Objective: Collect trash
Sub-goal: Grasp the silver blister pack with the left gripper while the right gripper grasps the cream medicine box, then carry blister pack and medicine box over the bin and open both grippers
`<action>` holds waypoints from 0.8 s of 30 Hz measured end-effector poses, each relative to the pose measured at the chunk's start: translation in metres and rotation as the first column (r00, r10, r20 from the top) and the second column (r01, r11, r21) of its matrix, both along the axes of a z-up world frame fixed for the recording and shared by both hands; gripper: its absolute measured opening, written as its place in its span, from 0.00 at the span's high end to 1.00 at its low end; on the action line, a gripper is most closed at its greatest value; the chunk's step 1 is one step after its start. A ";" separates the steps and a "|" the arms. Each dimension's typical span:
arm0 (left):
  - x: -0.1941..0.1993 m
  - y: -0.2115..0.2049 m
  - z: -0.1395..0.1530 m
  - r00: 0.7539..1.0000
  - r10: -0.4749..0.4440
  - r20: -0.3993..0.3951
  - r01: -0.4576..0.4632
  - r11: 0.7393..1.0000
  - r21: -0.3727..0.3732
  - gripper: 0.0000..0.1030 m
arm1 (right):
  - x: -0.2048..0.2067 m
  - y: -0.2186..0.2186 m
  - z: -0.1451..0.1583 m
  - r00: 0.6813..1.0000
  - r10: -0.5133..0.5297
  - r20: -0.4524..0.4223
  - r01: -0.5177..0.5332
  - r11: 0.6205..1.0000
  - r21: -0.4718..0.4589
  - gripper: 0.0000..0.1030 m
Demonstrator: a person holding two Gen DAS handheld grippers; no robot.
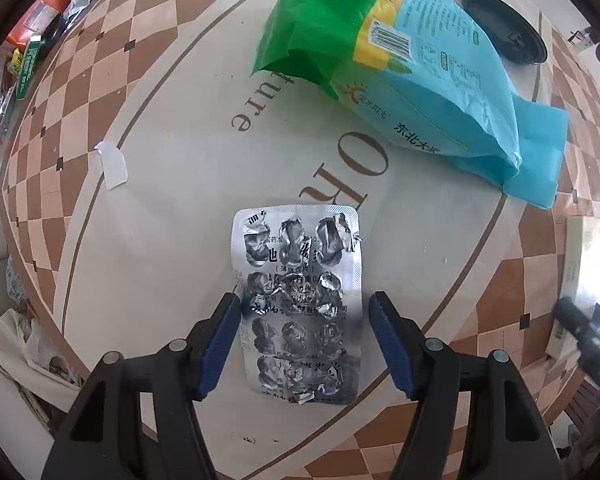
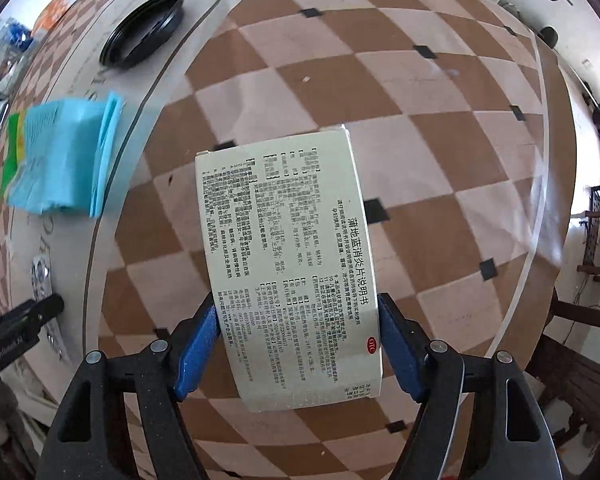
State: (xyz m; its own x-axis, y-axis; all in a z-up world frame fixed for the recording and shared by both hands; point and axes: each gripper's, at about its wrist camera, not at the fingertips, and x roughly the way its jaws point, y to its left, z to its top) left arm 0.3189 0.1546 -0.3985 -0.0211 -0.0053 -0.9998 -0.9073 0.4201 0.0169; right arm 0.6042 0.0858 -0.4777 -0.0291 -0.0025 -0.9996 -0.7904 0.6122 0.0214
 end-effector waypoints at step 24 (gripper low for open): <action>-0.010 -0.002 0.004 0.998 -0.033 0.049 0.035 0.999 -0.038 0.39 | -0.030 -0.029 0.024 1.000 -0.009 -0.014 0.010 0.997 0.075 0.26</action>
